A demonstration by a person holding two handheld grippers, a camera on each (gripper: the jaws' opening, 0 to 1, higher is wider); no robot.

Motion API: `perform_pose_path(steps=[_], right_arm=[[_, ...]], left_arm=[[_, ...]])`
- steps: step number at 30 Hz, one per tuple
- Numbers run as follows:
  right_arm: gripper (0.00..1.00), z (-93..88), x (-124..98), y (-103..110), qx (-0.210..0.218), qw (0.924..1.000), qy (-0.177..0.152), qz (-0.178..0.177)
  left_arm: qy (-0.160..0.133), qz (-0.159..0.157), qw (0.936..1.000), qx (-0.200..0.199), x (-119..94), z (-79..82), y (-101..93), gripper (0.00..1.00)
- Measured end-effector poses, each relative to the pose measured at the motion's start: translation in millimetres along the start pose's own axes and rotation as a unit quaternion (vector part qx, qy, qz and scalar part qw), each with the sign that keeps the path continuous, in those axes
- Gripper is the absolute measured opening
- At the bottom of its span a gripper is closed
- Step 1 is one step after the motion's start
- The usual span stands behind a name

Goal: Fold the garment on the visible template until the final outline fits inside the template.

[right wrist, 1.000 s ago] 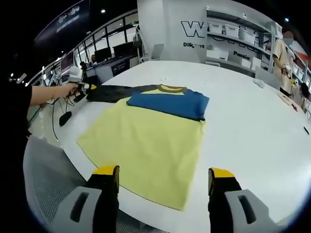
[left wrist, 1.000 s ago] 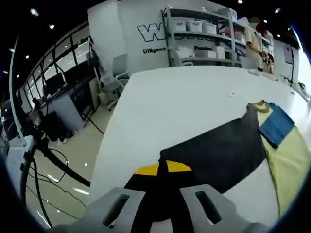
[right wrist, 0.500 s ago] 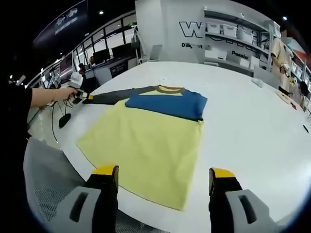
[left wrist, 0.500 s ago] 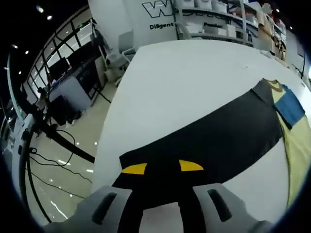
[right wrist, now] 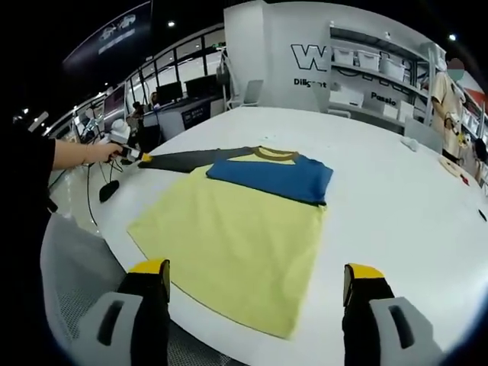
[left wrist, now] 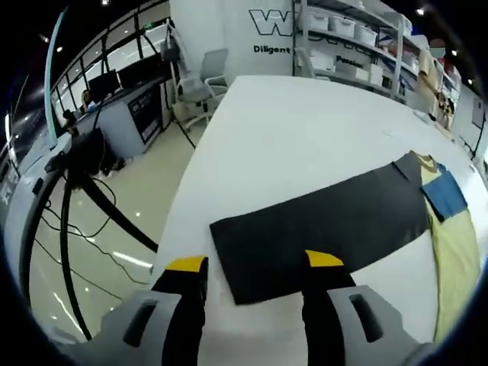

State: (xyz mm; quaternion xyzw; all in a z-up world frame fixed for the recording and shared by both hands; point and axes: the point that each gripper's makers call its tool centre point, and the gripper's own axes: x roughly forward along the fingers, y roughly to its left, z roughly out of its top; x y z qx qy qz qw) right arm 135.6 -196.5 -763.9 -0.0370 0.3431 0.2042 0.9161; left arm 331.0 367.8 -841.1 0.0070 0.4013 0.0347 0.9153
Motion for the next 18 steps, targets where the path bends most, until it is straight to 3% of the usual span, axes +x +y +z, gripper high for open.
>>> perform_pose_path(steps=[2,10,18], right_arm=[[0.99,-0.5,0,0,0.002,1.0,0.0,-0.001],[0.99,-5.1,0,-1,0.005,1.0,0.005,-0.007],[0.99,-4.9,-1,-8,0.013,0.9998,0.001,-0.016]], left_arm=[[0.005,0.001,1.0,0.004,-2,-4.6,0.5,0.57],[0.022,-0.011,0.9997,0.005,-4,-21.8,-5.3,0.54],[0.002,-0.013,0.9998,0.015,-2,-16.1,-8.9,0.47]])
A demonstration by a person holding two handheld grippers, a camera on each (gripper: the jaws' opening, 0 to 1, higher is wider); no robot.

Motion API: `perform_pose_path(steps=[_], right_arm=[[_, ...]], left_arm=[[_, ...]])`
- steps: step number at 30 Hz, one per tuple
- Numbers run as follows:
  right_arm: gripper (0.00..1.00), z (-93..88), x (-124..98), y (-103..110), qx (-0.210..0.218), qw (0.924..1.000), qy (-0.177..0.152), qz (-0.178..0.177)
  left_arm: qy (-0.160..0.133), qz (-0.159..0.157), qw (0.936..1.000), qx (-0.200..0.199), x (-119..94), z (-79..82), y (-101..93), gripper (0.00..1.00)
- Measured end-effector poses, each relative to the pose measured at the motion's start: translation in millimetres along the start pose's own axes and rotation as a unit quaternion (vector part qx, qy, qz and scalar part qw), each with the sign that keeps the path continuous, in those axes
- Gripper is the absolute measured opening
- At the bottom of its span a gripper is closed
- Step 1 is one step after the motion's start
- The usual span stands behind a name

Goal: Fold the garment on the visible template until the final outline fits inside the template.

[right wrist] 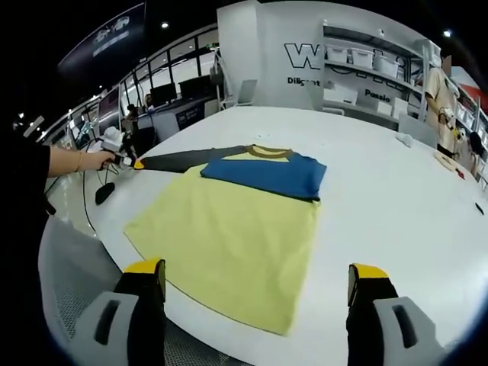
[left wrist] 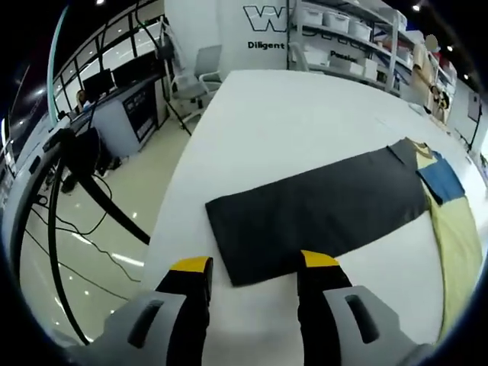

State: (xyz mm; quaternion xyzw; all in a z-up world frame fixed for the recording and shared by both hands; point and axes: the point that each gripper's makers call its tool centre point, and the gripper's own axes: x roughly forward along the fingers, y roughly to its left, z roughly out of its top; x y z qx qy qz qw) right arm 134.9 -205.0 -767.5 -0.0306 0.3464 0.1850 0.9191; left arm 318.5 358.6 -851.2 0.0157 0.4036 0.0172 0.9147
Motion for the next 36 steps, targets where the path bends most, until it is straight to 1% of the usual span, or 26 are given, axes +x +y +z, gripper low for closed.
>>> perform_pose_path(steps=[1,3,4,5,8,10,11,12,14,16,18,19,21,23,24,26,27,29,30,31,34,35,36], right_arm=[[0.99,-0.6,0,0,0.001,1.0,0.001,0.0],[0.99,-1.4,0,0,0.001,1.0,0.003,-0.001],[0.99,-1.6,1,0,0.001,1.0,0.004,-0.002],[0.99,-1.4,1,1,0.002,1.0,0.003,-0.003],[0.99,0.7,1,3,0.004,1.0,0.001,-0.002],[0.98,2.2,2,3,0.002,1.0,0.0,0.0],[0.98,2.6,2,4,0.001,1.0,0.0,0.0],[0.98,3.0,3,5,0.001,1.0,0.0,0.001],[0.98,3.6,4,6,0.0,1.0,0.001,0.003],[0.97,4.6,4,6,-0.004,1.0,0.001,0.005],[0.97,5.6,4,6,-0.007,1.0,0.0,0.006],[0.97,5.9,4,6,-0.007,1.0,-0.001,0.007],[0.97,5.8,3,6,-0.007,1.0,-0.001,0.006],[0.96,5.6,3,5,-0.006,1.0,-0.002,0.005],[0.96,4.9,3,4,-0.007,1.0,-0.001,0.005],[0.96,4.3,2,4,-0.006,1.0,-0.001,0.004],[0.96,4.2,1,4,-0.005,1.0,-0.003,0.005],[0.95,3.7,1,4,-0.004,1.0,-0.003,0.005],[0.95,3.4,1,3,-0.005,1.0,-0.003,0.004],[0.95,2.7,0,2,-0.005,1.0,-0.003,0.002],[0.94,2.3,-1,2,-0.002,1.0,-0.005,0.002],[0.94,2.1,-1,2,-0.001,1.0,-0.006,0.002],[0.94,1.6,-1,2,-0.002,1.0,-0.005,0.003]], left_arm=[[-0.001,0.0,1.0,0.0,0,0.2,-0.8,0.45],[-0.001,-0.001,1.0,0.004,-1,0.2,-4.3,0.31],[-0.005,0.003,0.9999,0.015,-1,1.4,-3.8,0.26],[-0.009,0.007,0.9993,0.034,-1,2.7,-4.0,0.24],[-0.007,0.003,0.9997,0.025,0,2.8,-5.3,0.2],[-0.003,-0.009,0.9999,0.012,1,1.8,-8.6,0.17],[-0.005,-0.009,0.9998,0.014,1,2.6,-8.4,0.16],[0.001,-0.007,0.9997,0.021,1,2.4,-8.7,0.15],[0.009,-0.012,0.9993,0.033,1,2.6,-12.2,0.1],[0.013,-0.005,0.9979,0.063,0,5.2,-14.7,0.09],[0.01,-0.008,0.9977,0.067,-1,7.9,-18.3,0.09],[-0.004,-0.015,0.9975,0.069,-3,15.9,-23.8,0.09],[-0.012,-0.023,0.9979,0.059,-6,22.8,-29.5,0.09],[-0.023,-0.027,0.9975,0.062,-8,31.9,-33.6,0.09],[-0.032,-0.031,0.997,0.064,-9,39.7,-37.0,0.09],[-0.043,-0.034,0.9962,0.068,-11,50.5,-41.3,0.09],[-0.05,-0.041,0.9956,0.068,-14,59.7,-47.7,0.09],[-0.058,-0.047,0.9948,0.069,-16,68.6,-54.8,0.09],[-0.064,-0.054,0.9938,0.073,-17,74.2,-60.2,0.09],[-0.071,-0.063,0.9929,0.072,-19,83.1,-69.4,0.09],[-0.07,-0.079,0.9912,0.08,-22,97.1,-88.7,0.09],[-0.07,-0.079,0.9905,0.088,-22,101.7,-92.9,0.09],[-0.083,-0.089,0.9864,0.111,-23,113.1,-101.9,0.08]])
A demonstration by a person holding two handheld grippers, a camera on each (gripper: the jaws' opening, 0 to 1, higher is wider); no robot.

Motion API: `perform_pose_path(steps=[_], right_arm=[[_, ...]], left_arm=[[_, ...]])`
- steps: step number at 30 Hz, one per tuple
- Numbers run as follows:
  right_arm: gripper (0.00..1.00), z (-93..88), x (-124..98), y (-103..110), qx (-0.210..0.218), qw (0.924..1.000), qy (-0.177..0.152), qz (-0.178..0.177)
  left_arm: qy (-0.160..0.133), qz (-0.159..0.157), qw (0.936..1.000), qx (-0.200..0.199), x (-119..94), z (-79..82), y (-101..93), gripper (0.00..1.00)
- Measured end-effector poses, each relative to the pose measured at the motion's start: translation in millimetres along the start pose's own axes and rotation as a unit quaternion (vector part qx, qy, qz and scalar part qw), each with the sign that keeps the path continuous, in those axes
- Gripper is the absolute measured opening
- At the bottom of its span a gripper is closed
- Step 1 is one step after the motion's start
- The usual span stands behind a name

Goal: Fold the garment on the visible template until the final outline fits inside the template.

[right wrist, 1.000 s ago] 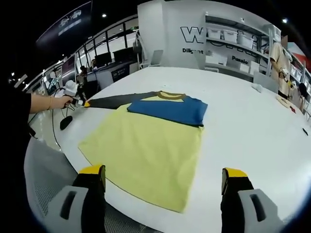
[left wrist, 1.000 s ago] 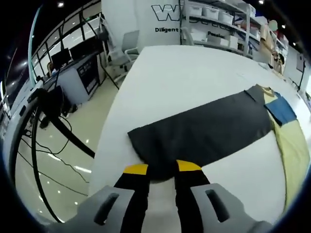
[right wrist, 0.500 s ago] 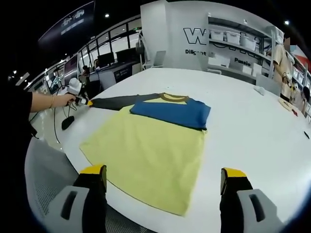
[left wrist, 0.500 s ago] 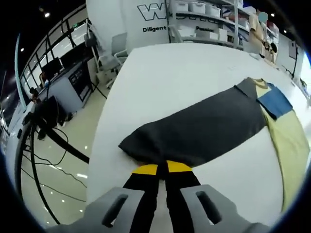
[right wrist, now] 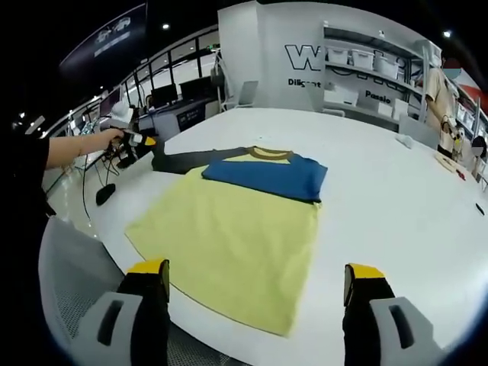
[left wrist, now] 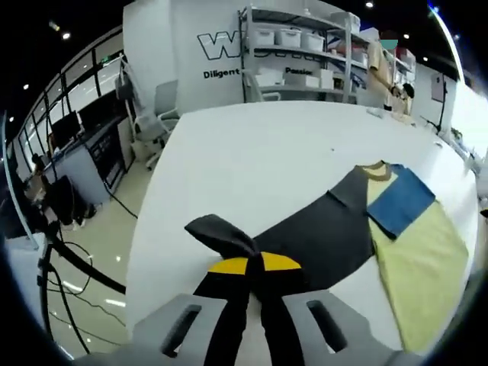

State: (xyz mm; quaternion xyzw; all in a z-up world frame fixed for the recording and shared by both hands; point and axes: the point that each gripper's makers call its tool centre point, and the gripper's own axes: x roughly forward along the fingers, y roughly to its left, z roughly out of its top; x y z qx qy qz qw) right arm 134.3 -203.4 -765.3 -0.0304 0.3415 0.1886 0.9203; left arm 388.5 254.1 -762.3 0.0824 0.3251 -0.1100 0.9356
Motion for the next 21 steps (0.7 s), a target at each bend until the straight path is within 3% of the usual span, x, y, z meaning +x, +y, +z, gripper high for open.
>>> perform_pose_path(steps=[4,7,11,14,21], right_arm=[[0.94,-2.1,-1,2,-0.007,1.0,0.005,0.004],[0.94,-1.4,-2,3,-0.008,1.0,0.003,0.004],[0.92,-0.6,-2,2,-0.007,1.0,0.001,0.002],[0.92,-0.7,-2,2,-0.007,1.0,0.001,0.002],[0.91,1.9,-2,-1,0.001,1.0,-0.006,-0.001]], left_arm=[[-0.018,-0.027,0.9995,-0.002,2,28.9,-26.5,0.08],[-0.007,-0.02,0.9996,0.019,5,41.4,-40.8,0.08],[-0.024,-0.037,0.9983,0.037,8,62.8,-64.4,0.08],[-0.037,-0.062,0.9972,0.021,12,83.0,-91.6,0.08],[-0.057,-0.106,0.9923,0.031,20,115.3,-150.3,0.08]])
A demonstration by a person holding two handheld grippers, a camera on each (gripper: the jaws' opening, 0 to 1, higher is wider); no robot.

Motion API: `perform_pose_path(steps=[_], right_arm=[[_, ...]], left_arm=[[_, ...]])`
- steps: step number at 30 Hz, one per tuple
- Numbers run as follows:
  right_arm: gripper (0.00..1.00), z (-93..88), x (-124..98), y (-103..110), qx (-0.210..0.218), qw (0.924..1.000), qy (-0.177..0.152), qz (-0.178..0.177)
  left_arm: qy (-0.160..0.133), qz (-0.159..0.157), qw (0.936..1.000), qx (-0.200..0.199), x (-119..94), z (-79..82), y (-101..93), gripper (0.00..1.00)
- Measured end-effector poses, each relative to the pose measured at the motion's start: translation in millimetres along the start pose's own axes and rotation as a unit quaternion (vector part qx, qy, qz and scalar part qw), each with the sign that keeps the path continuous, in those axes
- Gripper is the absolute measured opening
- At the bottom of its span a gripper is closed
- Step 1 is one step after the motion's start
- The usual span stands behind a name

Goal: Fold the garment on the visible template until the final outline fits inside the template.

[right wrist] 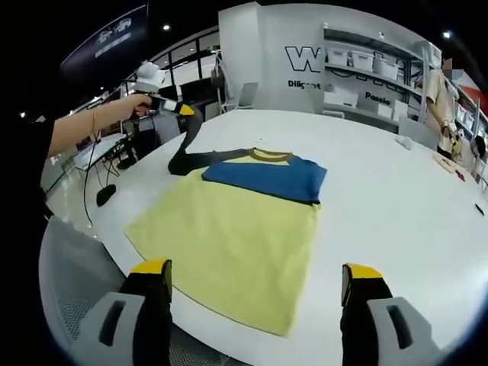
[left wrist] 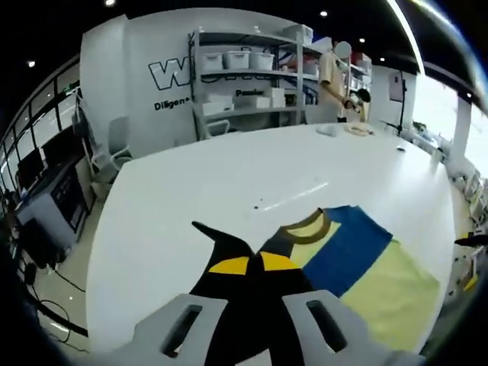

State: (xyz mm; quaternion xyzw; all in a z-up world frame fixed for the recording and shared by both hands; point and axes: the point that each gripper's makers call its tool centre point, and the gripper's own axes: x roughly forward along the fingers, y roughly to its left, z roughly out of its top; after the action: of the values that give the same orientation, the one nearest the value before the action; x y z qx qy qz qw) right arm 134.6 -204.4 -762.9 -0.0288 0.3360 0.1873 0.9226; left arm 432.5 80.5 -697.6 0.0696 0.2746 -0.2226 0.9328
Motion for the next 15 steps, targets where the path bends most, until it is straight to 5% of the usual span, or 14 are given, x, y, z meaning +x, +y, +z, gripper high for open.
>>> perform_pose_path(steps=[7,13,15], right_arm=[[0.9,-0.6,-1,-2,0.004,1.0,-0.002,-0.004],[0.9,-4.7,-1,-4,0.01,0.9999,0.002,-0.006],[0.9,-4.8,-2,-5,0.013,0.9999,0.001,-0.008]], left_arm=[[-0.009,-0.048,0.9984,0.028,20,15.5,-61.8,0.08],[-0.007,-0.082,0.9961,0.03,36,12.0,-112.2,0.08],[-0.021,-0.098,0.9928,0.066,39,17.7,-135.7,0.08]])
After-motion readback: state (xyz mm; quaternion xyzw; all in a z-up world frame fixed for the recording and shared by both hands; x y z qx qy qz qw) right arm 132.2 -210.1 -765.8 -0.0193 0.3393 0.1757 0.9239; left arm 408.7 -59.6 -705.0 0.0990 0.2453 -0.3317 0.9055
